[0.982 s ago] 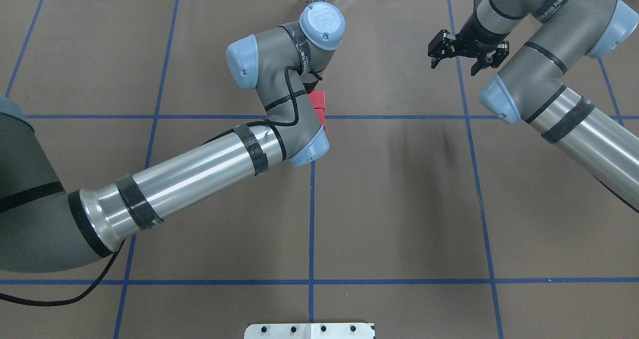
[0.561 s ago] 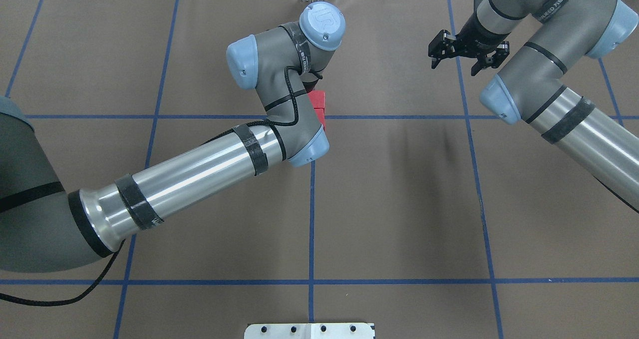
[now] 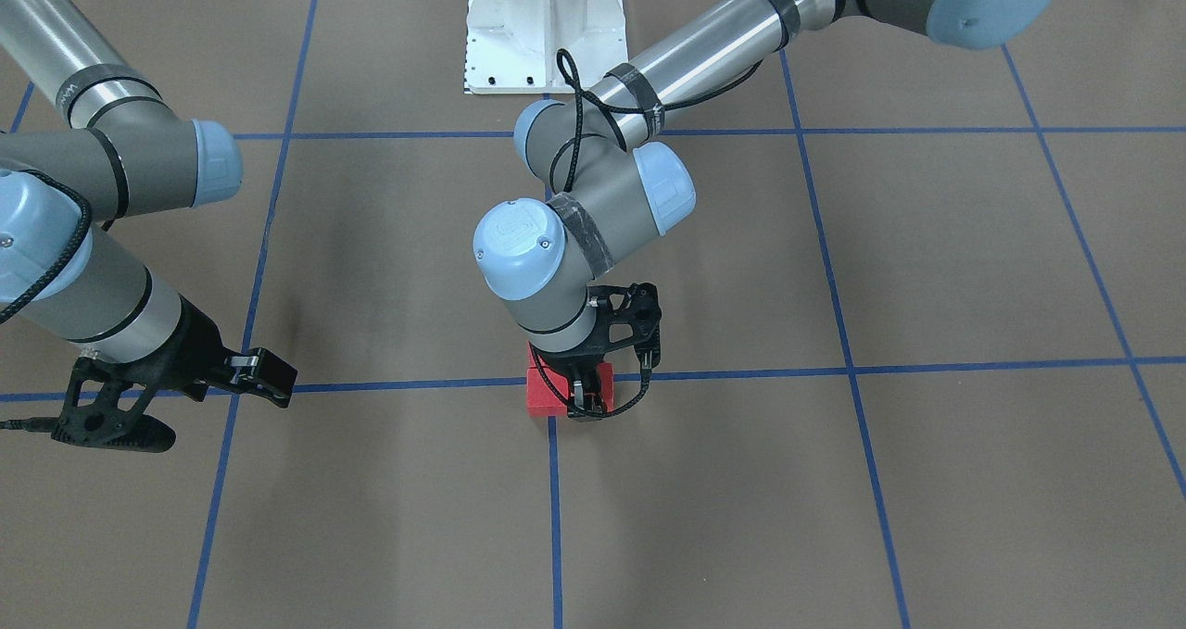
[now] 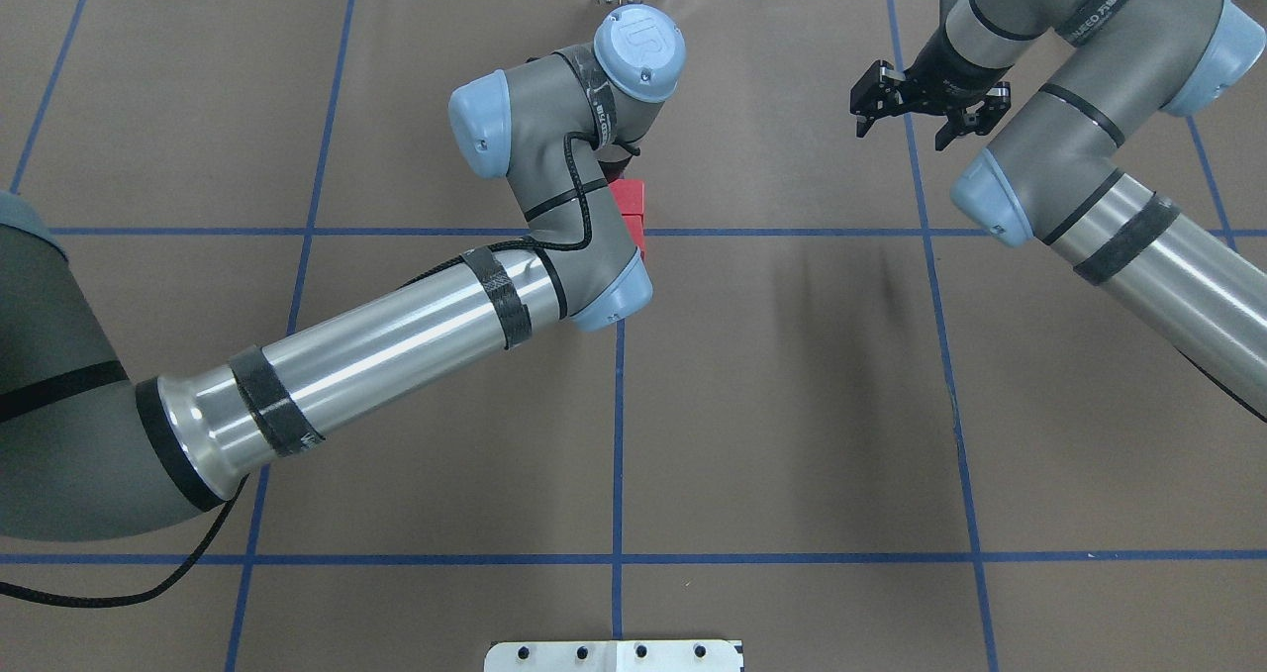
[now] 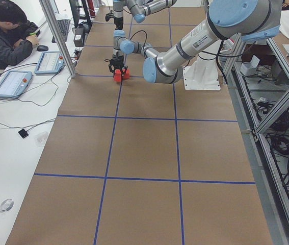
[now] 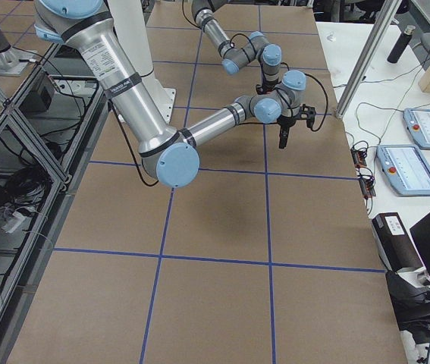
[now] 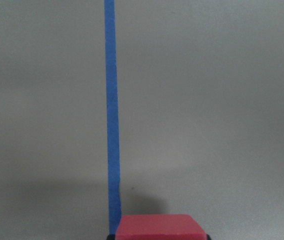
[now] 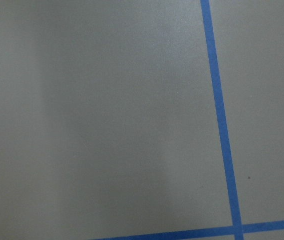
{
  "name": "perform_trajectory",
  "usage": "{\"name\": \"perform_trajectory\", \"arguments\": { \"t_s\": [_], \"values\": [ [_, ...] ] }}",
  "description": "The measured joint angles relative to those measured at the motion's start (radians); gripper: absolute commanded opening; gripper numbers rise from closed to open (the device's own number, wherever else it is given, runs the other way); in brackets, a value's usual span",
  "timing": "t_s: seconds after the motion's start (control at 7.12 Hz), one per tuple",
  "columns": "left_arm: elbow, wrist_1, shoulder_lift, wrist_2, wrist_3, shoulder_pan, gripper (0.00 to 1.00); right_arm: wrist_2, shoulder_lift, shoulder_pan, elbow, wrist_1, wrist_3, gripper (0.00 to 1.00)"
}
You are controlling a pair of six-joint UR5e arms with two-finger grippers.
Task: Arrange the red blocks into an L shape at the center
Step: 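Hold the cube down against the center cubes with the left gripper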
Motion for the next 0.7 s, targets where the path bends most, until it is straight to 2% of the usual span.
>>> {"name": "perform_trajectory", "arguments": {
  "t_s": [0.56, 0.7],
  "values": [
    [-0.001, 0.0, 0.0, 0.0, 0.008, 0.002, 0.26, 0.0, 0.0, 0.0, -0.001, 0.0, -0.003, 0.99],
    [-0.001, 0.0, 0.0, 0.0, 0.008, 0.003, 0.99, 0.0, 0.0, 0.0, -0.002, 0.0, -0.004, 0.99]
  ]
}}
